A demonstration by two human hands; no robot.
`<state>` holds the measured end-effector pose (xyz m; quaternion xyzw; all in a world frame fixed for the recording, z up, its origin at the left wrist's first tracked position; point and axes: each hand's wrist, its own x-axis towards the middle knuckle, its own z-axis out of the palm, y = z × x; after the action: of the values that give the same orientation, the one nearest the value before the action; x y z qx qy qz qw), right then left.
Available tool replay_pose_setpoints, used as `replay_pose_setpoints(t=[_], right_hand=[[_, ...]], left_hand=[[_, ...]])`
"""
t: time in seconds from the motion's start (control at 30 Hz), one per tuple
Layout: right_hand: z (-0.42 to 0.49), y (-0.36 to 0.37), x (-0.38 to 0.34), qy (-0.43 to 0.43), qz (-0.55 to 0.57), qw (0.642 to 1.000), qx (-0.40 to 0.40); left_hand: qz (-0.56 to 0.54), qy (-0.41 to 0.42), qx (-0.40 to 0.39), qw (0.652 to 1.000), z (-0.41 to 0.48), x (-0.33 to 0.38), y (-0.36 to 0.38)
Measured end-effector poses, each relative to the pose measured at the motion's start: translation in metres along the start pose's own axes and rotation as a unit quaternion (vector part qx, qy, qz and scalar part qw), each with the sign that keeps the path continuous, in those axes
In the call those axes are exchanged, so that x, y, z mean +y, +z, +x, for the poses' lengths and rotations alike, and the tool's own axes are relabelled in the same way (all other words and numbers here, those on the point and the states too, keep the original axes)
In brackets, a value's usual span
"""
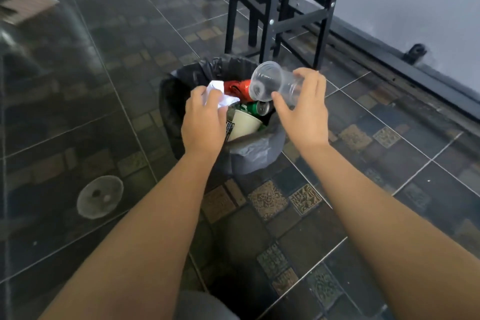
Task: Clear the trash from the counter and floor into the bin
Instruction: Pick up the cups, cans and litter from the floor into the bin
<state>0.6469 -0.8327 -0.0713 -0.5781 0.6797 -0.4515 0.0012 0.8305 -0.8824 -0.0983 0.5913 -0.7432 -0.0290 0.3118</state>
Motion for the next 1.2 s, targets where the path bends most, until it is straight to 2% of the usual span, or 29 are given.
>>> replay_pose_setpoints(t=[0.13, 0.23, 0.33, 0.4, 0.67, 0.77, 0.9, 1.0, 1.2], right_hand=[[0.003, 0.034, -0.014, -0.039, -0.018, 0.997, -0.059], [0.002, 0.050, -0.010, -0.032, -0.051, 0.991, -0.116], [-0.001, 0.056, -0.001, -0.019, -0.109, 0.980, -0.165], [-0.003, 0.056, 0.002, -0.020, -0.114, 0.979, -0.166], [-0.009, 0.059, 0.008, -0.028, -0.188, 0.948, -0.255], [-0.011, 0.056, 0.010, -0.013, -0.163, 0.958, -0.236], [-0.004, 0.050, 0.015, 0.059, -0.063, 0.984, -0.155], [0.008, 0.046, 0.022, 0.110, -0.037, 0.988, -0.106], [0.028, 0.048, 0.038, 0.201, -0.037, 0.966, -0.159]], left_hand=[[0.028, -0.036, -0.035, 0.998, 0.005, -0.031, -0.001], [0.032, -0.064, -0.075, 0.995, 0.009, -0.039, 0.002], [0.078, -0.031, -0.096, 0.992, 0.011, -0.041, 0.004], [0.114, 0.001, -0.107, 0.988, 0.010, -0.044, 0.008], [0.134, -0.028, -0.121, 0.983, 0.007, -0.046, 0.012], [0.098, -0.057, -0.087, 0.990, 0.005, -0.046, 0.008], [0.022, -0.103, -0.041, 0.994, 0.012, -0.050, 0.004], [-0.012, -0.117, -0.005, 0.993, 0.019, -0.056, 0.002], [-0.044, -0.169, -0.018, 0.984, 0.033, -0.067, 0.003]])
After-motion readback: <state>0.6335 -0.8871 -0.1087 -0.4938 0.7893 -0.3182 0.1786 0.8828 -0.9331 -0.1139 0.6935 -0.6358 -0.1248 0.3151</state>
